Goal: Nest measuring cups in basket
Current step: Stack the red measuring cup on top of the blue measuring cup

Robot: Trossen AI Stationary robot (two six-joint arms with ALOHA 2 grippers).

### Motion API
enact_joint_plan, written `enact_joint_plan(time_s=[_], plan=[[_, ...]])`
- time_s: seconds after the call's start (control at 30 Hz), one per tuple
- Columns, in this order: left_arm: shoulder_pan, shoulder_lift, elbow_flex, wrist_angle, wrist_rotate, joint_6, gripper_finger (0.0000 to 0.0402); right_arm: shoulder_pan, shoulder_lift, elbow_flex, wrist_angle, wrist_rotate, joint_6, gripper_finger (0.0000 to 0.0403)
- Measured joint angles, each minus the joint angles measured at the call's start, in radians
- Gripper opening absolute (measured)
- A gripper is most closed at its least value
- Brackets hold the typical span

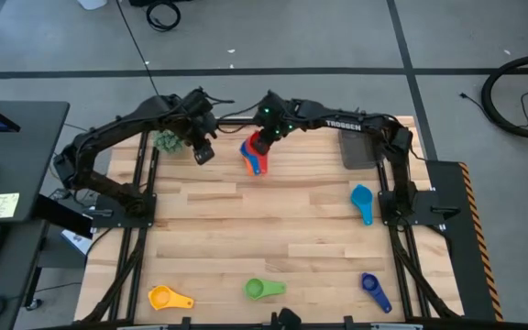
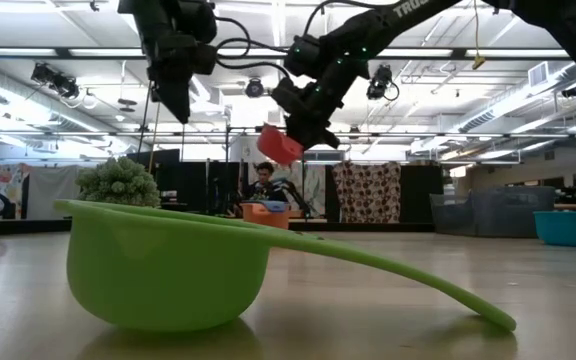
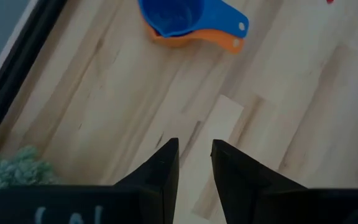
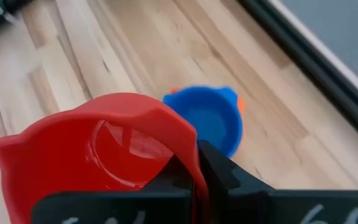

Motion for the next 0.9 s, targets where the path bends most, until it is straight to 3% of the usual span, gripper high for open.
enact_joint_plan(time_s=[0.53, 0.9], plan=[[0.011, 0.002, 0.000, 0.117, -0.001, -0.116, 0.0101, -0.033, 0.095, 0.004, 0.047, -0.068, -0.051, 0.0013], [0.010, 0.032, 0.000, 0.143, 0.002, -0.142, 0.0101, -0.048, 0.149, 0.040, 0.068, -0.056, -0.107, 0.0013]])
